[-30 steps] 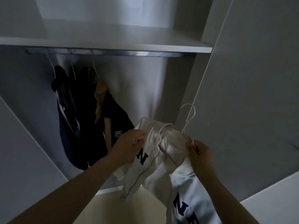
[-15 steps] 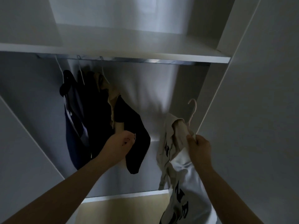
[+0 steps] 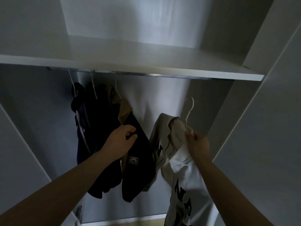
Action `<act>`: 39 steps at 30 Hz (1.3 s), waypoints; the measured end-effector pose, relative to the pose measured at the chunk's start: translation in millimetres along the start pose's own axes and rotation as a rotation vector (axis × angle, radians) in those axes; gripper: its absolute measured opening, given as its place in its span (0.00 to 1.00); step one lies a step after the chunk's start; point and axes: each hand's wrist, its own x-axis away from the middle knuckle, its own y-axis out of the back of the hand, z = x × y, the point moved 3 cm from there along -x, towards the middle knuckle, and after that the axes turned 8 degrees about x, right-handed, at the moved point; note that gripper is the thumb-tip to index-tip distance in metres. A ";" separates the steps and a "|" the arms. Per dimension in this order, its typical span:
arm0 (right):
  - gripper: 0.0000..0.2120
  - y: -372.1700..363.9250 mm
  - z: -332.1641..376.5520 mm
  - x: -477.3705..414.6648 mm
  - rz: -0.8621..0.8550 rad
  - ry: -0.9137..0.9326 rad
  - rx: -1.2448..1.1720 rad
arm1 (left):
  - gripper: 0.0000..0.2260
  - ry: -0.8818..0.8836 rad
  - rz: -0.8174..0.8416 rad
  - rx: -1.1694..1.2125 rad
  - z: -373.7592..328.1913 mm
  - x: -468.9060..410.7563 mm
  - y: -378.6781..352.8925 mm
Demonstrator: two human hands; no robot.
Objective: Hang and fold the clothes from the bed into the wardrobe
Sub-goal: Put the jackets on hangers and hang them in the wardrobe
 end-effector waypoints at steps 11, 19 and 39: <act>0.19 -69.4 59.7 -36.5 0.070 0.145 -0.048 | 0.13 0.023 -0.059 0.007 35.6 -16.8 18.4; 0.18 -113.1 98.6 -80.9 0.108 0.260 -0.132 | 0.13 0.054 -0.151 -0.016 57.0 -37.2 16.8; 0.19 -180.5 147.4 -172.6 0.197 0.317 -0.202 | 0.12 -0.068 -0.286 -0.137 73.9 -83.9 18.5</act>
